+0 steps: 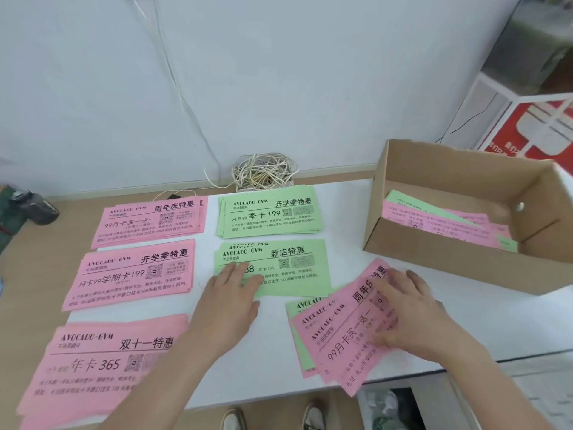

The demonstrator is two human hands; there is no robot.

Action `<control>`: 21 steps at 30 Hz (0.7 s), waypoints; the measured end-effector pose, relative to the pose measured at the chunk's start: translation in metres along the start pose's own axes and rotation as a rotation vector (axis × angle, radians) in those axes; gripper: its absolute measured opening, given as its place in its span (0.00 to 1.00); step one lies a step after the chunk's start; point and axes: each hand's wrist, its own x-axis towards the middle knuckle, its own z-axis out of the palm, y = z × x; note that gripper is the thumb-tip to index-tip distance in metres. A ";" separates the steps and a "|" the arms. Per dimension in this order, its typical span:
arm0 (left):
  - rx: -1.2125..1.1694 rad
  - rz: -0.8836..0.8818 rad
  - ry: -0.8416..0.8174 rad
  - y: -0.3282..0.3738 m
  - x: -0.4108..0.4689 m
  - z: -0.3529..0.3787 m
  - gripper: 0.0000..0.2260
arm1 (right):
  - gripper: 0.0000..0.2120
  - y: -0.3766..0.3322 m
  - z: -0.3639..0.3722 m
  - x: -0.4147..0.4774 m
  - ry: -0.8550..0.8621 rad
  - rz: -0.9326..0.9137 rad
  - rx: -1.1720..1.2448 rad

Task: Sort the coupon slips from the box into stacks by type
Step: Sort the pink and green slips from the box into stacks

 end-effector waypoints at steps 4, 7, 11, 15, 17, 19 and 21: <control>-0.061 0.275 0.017 0.066 -0.019 0.005 0.20 | 0.51 0.015 0.009 -0.015 0.019 0.004 -0.058; 0.034 0.354 -0.136 0.114 -0.032 0.025 0.34 | 0.50 0.019 0.012 -0.025 0.075 0.017 -0.066; 0.093 0.330 -0.215 0.140 -0.039 0.034 0.30 | 0.45 0.032 0.017 -0.040 0.119 0.029 -0.059; 0.131 0.267 -0.227 0.153 -0.042 0.030 0.27 | 0.42 0.045 0.018 -0.048 0.127 -0.002 -0.015; 0.135 0.223 -0.301 0.159 -0.042 0.033 0.28 | 0.42 0.051 0.019 -0.048 0.119 -0.021 0.005; 0.104 0.188 -0.355 0.164 -0.042 0.032 0.25 | 0.41 0.055 0.019 -0.047 0.112 -0.043 0.033; 0.073 0.210 -0.314 0.165 -0.041 0.032 0.25 | 0.40 0.060 0.019 -0.046 0.101 -0.060 0.074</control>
